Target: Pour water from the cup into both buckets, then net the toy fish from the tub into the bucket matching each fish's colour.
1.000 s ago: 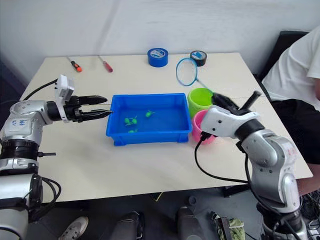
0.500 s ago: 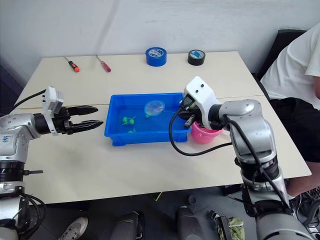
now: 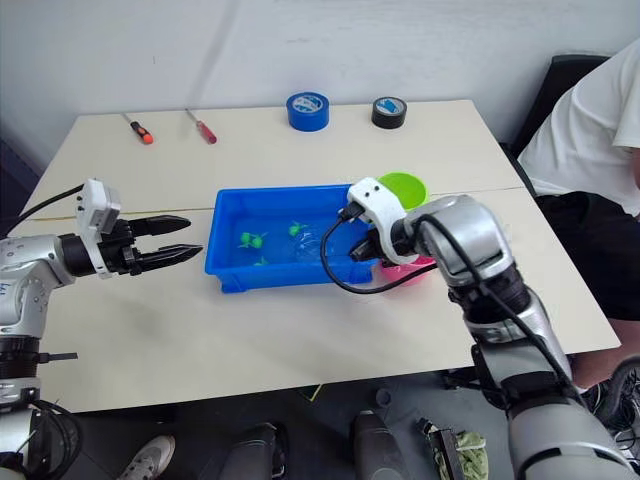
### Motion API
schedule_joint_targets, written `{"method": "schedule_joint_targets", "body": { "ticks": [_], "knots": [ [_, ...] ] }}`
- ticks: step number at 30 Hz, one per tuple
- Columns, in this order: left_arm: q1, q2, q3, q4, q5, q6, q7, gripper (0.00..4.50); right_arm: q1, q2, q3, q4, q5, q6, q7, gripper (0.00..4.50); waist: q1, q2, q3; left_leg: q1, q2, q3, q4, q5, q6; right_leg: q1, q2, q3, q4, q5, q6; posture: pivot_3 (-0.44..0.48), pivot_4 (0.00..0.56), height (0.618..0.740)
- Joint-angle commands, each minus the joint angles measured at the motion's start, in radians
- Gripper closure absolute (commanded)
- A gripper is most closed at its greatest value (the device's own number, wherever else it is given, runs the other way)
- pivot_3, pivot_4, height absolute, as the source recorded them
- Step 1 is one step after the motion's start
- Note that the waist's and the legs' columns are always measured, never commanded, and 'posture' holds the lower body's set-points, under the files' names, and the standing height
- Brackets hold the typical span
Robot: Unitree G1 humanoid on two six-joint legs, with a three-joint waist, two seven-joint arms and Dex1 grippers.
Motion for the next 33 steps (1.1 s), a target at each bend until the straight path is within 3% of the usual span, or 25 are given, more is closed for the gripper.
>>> {"method": "schedule_joint_targets", "body": {
  "ticks": [1,7,15,26,33],
  "knots": [
    [0.001,0.021,0.032,-0.041,-0.028,0.007,0.008,1.04,-0.022,0.026,-0.001,0.045,-0.002,-0.057,-0.057,4.5,-0.003,0.0,0.0,-0.001,0.0,0.0,0.0,0.0,0.0,-0.001,0.0,0.0,0.0,0.0,0.0,0.0,0.15,0.734],
    [0.02,0.037,0.043,-0.07,-0.041,0.028,0.016,1.04,-0.033,0.117,-0.053,0.16,-0.017,-0.205,-0.166,4.5,-0.018,0.0,0.0,-0.001,0.0,0.0,0.0,0.0,0.0,-0.001,0.0,0.0,0.0,0.0,0.0,0.0,0.15,0.734],
    [0.008,0.041,0.033,-0.066,-0.045,0.03,0.025,1.04,-0.05,0.146,-0.116,0.157,0.02,-0.253,-0.207,4.5,-0.018,0.0,0.0,-0.001,0.001,0.0,-0.001,0.0,0.0,-0.001,0.0,0.0,0.0,0.0,0.0,0.0,0.15,0.734],
    [-0.053,0.034,0.009,0.018,-0.024,-0.02,0.015,1.04,0.01,0.073,-0.155,-0.147,0.137,-0.115,-0.181,4.5,-0.016,0.0,0.0,-0.005,0.001,-0.001,0.0,0.0,0.0,-0.003,0.0,-0.001,-0.001,0.0,0.0,0.0,0.15,0.734],
    [-0.079,0.037,-0.006,0.048,-0.019,-0.037,0.005,1.04,0.047,0.06,-0.186,-0.219,0.179,-0.106,-0.2,4.5,-0.016,0.0,0.0,-0.009,0.001,-0.002,0.0,0.0,0.0,-0.007,0.0,-0.002,-0.001,0.0,0.0,0.0,0.15,0.734]
  ]
}}
